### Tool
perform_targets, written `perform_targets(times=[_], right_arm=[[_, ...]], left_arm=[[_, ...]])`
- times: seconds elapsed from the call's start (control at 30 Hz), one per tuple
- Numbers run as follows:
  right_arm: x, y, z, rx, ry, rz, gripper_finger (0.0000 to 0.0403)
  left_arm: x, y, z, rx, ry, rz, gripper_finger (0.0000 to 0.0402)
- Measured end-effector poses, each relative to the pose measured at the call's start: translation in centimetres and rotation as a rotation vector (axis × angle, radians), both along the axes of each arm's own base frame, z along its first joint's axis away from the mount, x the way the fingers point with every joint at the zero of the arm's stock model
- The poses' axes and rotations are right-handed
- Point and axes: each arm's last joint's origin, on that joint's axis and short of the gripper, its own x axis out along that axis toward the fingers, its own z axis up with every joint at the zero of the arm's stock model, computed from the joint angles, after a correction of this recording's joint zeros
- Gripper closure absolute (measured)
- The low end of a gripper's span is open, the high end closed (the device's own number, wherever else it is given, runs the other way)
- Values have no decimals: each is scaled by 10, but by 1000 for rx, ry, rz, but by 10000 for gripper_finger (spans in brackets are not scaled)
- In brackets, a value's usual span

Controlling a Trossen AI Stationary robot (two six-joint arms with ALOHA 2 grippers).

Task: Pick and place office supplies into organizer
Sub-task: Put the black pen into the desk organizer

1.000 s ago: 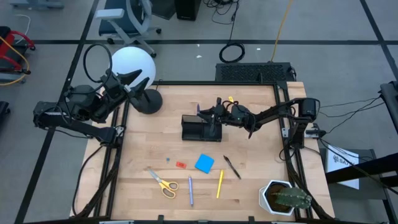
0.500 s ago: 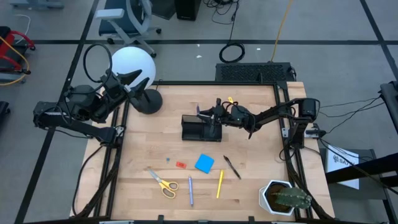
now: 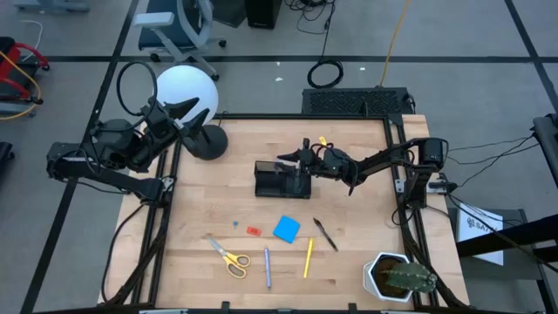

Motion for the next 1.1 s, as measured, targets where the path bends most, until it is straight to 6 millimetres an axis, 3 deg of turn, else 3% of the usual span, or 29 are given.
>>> perform_targets(times=[0.3, 0.9, 1.1], right_arm=[[-1, 0, 7, -5, -9, 0, 271], [-3, 6, -8, 45, 184, -13, 271], [-14, 12, 13, 33, 244, -55, 271]], left_arm=[[0, 0, 0, 0, 0, 0, 201], [0, 0, 0, 0, 0, 0, 201], [0, 0, 0, 0, 0, 0, 201]])
